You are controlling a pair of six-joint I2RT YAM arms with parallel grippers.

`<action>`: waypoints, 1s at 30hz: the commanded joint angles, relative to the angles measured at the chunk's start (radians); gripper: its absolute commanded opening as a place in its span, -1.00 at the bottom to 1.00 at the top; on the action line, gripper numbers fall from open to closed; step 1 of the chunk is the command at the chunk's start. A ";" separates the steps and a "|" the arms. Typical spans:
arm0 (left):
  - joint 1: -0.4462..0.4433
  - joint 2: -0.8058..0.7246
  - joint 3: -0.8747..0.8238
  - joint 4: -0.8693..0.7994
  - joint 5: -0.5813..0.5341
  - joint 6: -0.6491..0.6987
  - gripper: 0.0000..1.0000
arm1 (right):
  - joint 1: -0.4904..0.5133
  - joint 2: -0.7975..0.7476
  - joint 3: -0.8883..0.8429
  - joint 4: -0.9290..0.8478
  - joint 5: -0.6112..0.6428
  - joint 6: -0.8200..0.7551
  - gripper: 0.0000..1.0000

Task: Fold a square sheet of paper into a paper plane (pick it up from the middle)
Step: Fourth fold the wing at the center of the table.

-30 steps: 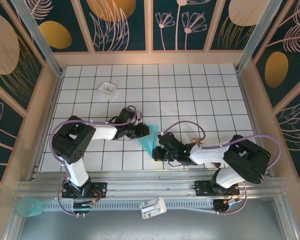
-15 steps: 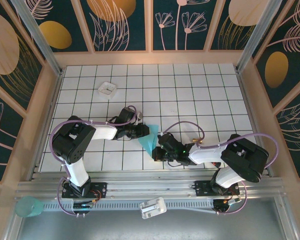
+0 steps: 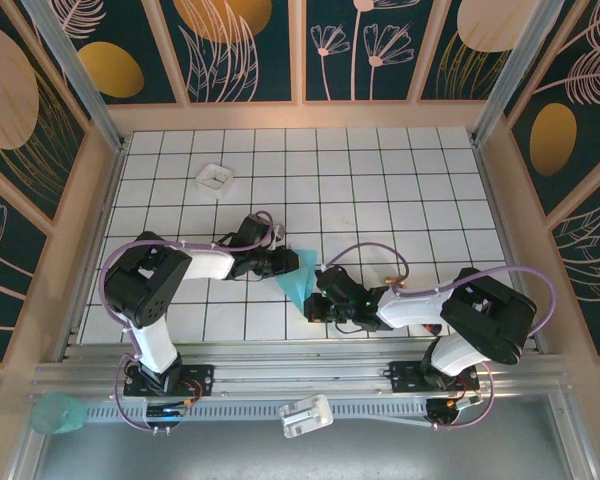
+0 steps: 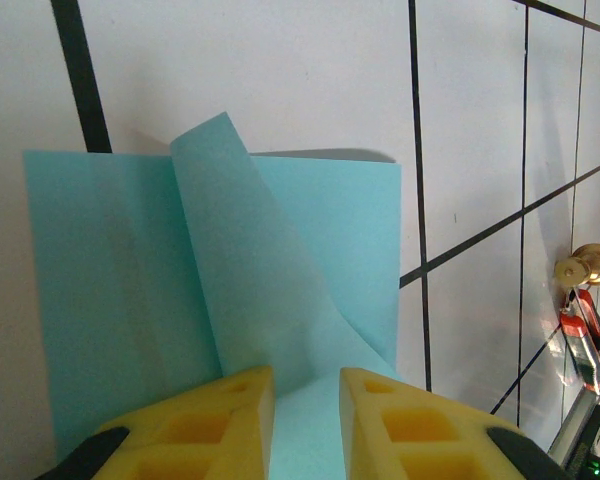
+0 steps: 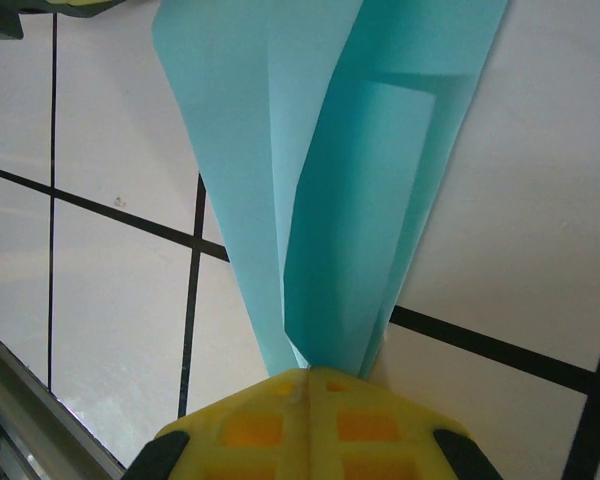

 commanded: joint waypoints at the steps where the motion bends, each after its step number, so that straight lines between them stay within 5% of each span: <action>1: 0.002 0.044 -0.009 -0.077 -0.069 0.029 -0.49 | -0.010 0.025 -0.030 -0.010 0.023 0.017 -0.96; 30: 0.003 0.049 -0.007 -0.081 -0.077 0.036 -0.49 | -0.023 -0.048 -0.064 0.002 0.011 0.000 -0.84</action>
